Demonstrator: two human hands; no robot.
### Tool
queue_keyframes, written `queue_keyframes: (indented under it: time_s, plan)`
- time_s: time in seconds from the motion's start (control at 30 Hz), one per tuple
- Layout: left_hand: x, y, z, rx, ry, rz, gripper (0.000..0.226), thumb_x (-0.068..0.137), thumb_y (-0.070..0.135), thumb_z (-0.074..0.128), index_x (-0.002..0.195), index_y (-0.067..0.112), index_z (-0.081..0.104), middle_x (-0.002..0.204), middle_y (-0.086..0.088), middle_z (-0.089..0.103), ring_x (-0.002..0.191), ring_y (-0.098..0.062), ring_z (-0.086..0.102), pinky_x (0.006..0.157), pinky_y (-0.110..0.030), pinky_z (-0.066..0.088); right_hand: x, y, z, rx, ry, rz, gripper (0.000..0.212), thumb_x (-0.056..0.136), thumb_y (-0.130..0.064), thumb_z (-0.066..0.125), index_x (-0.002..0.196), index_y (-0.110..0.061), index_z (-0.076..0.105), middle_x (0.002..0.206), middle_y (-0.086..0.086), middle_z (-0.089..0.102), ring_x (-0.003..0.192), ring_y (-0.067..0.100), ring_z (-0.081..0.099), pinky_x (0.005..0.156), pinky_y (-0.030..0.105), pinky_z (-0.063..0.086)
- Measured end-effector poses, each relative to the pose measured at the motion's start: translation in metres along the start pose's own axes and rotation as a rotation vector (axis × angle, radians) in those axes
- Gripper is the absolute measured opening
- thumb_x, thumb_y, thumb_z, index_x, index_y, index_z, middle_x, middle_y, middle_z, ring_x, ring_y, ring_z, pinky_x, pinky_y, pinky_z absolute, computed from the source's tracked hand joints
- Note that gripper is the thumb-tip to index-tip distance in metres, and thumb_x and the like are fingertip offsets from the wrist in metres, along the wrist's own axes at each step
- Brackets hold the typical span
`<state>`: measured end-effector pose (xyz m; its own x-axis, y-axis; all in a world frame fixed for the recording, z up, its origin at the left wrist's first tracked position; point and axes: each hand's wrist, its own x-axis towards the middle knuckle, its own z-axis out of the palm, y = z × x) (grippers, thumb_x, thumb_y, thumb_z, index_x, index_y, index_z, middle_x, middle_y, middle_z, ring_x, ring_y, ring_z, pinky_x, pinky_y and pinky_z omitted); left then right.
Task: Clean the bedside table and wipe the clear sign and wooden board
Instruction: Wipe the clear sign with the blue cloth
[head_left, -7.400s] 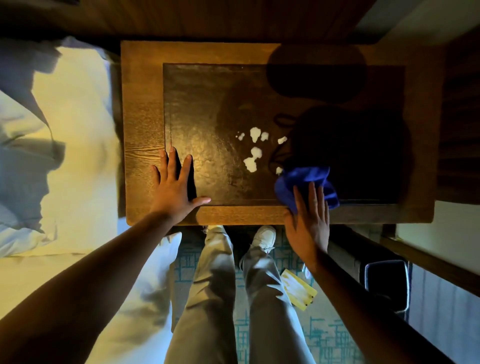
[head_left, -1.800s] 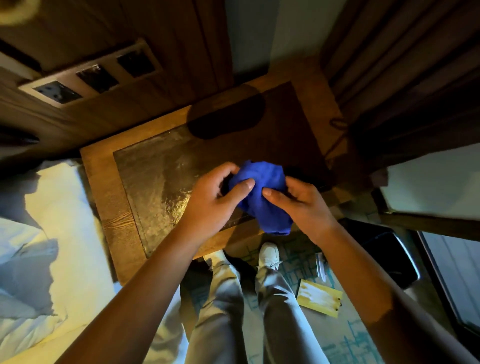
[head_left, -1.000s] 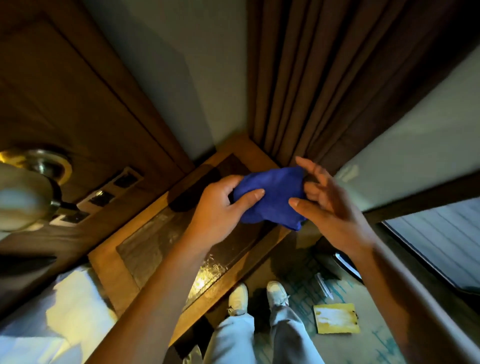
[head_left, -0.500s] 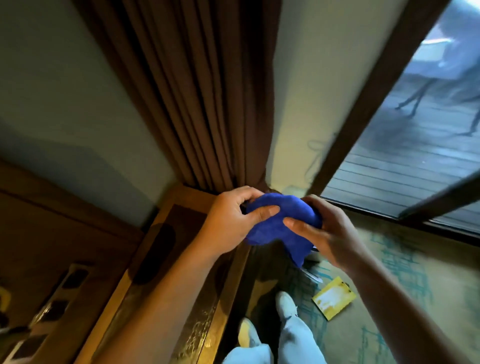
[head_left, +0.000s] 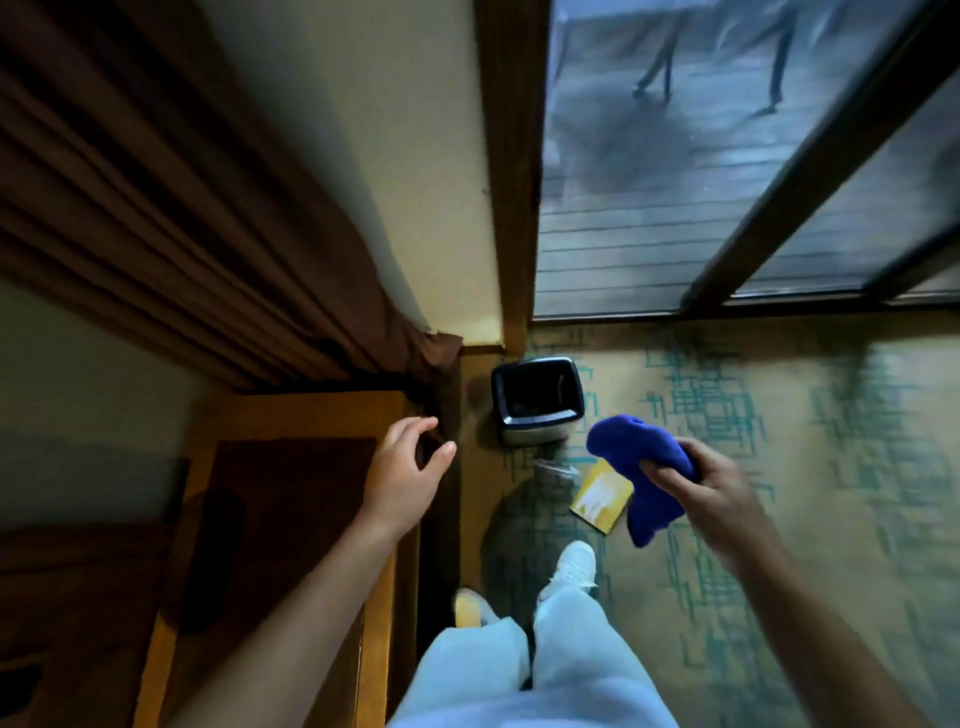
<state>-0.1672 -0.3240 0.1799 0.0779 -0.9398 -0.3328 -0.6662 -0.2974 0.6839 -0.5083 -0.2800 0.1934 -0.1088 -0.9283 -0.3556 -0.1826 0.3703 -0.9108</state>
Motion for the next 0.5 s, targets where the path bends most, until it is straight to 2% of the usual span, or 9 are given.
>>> queue_keyframes:
  time_s: [0.13,0.23,0.3,0.43,0.5]
  plan:
    - [0.02,0.01,0.051,0.208,-0.107,0.051,0.044,0.098,0.038,0.061,0.14,0.023,0.056,0.151,0.0,0.043,0.14,-0.02,0.039,0.111,-0.035,0.036,0.001,0.036,-0.045,0.001,0.116,0.085,0.02,0.088,-0.001,0.072,0.087,-0.022,0.069,0.067,-0.014,0.068,0.06,0.002,0.055,0.058,0.018,0.044]
    - [0.036,0.019,0.09,0.28,-0.168,0.076,0.044,0.099,0.04,0.059,0.14,0.025,0.055,0.152,0.0,0.042,0.141,-0.02,0.039,0.11,-0.036,0.037,-0.001,0.061,-0.067,0.039,0.242,0.138,0.007,0.079,-0.024,0.075,0.084,-0.026,0.071,0.07,-0.011,0.068,0.065,0.007,0.056,0.062,0.026,0.044]
    - [0.047,0.02,0.114,0.334,-0.205,0.116,0.042,0.099,0.039,0.059,0.139,0.024,0.057,0.151,0.0,0.044,0.14,-0.021,0.04,0.11,-0.037,0.04,-0.002,0.079,-0.077,0.053,0.308,0.171,0.008,0.078,-0.025,0.075,0.085,-0.026,0.071,0.069,-0.01,0.067,0.067,0.01,0.055,0.062,0.025,0.043]
    - [0.071,0.014,0.151,0.489,-0.332,0.21,0.039,0.098,0.04,0.06,0.134,0.027,0.061,0.149,0.0,0.046,0.137,-0.022,0.044,0.107,-0.04,0.045,-0.002,0.107,-0.082,0.05,0.386,0.267,0.01,0.083,-0.019,0.079,0.087,-0.022,0.07,0.069,-0.009,0.064,0.067,0.012,0.055,0.07,0.033,0.043]
    - [0.087,0.012,0.168,0.555,-0.384,0.26,0.039,0.097,0.039,0.06,0.134,0.024,0.062,0.148,-0.001,0.048,0.136,-0.023,0.045,0.108,-0.041,0.045,0.001,0.12,-0.079,0.042,0.416,0.306,0.01,0.083,-0.02,0.078,0.087,-0.021,0.069,0.072,-0.004,0.065,0.065,0.01,0.055,0.069,0.033,0.044]
